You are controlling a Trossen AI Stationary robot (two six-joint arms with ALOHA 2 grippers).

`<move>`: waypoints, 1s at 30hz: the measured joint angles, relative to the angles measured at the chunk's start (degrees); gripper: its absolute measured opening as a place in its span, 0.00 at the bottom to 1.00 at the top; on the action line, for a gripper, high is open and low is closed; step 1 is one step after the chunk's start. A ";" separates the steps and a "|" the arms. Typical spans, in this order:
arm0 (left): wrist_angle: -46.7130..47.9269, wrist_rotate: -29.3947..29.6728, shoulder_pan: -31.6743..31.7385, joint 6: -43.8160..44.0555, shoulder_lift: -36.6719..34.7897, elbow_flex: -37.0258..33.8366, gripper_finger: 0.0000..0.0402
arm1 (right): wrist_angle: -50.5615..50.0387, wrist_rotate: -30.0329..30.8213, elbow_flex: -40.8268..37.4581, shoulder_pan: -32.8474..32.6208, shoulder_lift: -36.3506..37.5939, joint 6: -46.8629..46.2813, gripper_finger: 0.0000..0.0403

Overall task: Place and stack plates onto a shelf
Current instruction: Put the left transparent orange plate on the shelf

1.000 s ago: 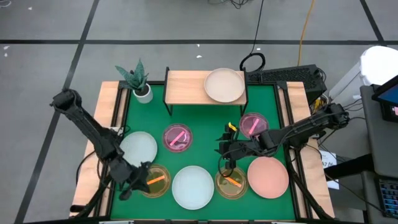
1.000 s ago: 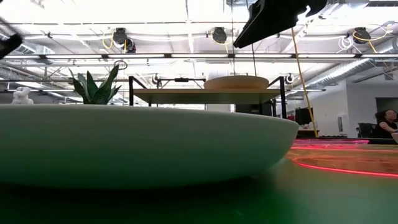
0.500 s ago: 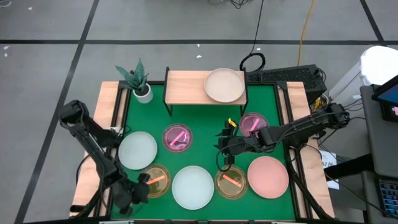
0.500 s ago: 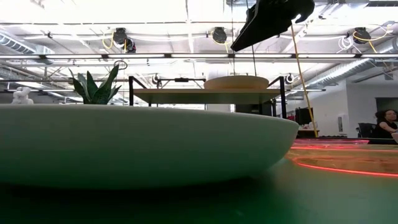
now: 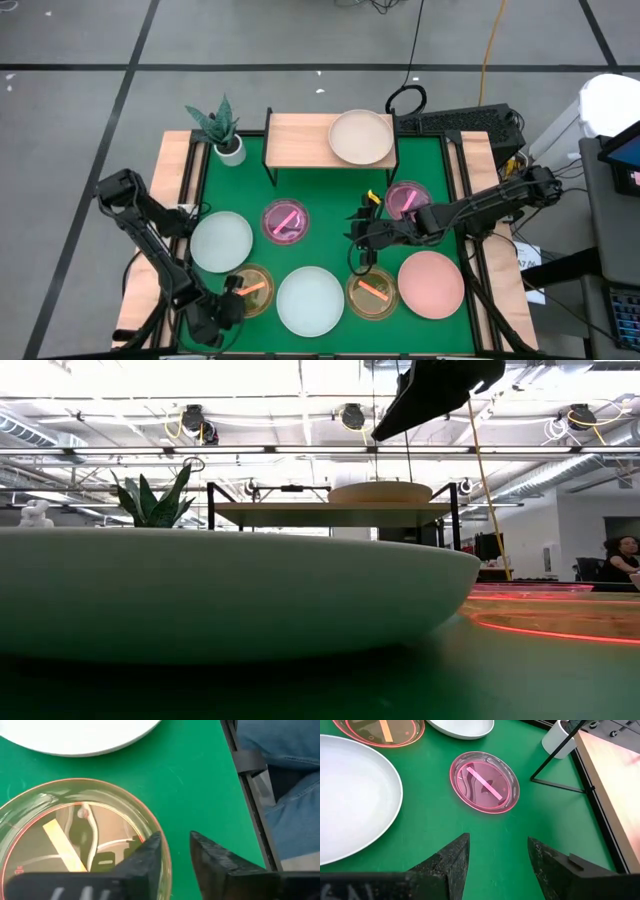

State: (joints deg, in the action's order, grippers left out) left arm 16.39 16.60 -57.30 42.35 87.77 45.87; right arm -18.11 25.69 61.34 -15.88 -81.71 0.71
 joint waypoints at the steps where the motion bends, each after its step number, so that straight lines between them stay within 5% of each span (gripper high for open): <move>1: -0.33 0.00 0.00 -0.02 0.00 0.00 0.33 | -0.04 0.00 0.00 0.00 0.00 -0.04 0.45; 10: -8.18 1.08 -2.25 -4.93 0.00 -0.02 0.61 | -0.13 0.00 0.00 -1.45 0.00 -0.46 0.45; 30: -0.15 6.84 -6.58 -3.05 5.76 -0.07 0.63 | -0.17 0.00 0.02 -1.49 -0.02 -0.06 0.45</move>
State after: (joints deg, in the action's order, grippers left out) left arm 16.24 23.44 -63.88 39.29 93.52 45.80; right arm -18.28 25.69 61.36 -17.37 -81.73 0.64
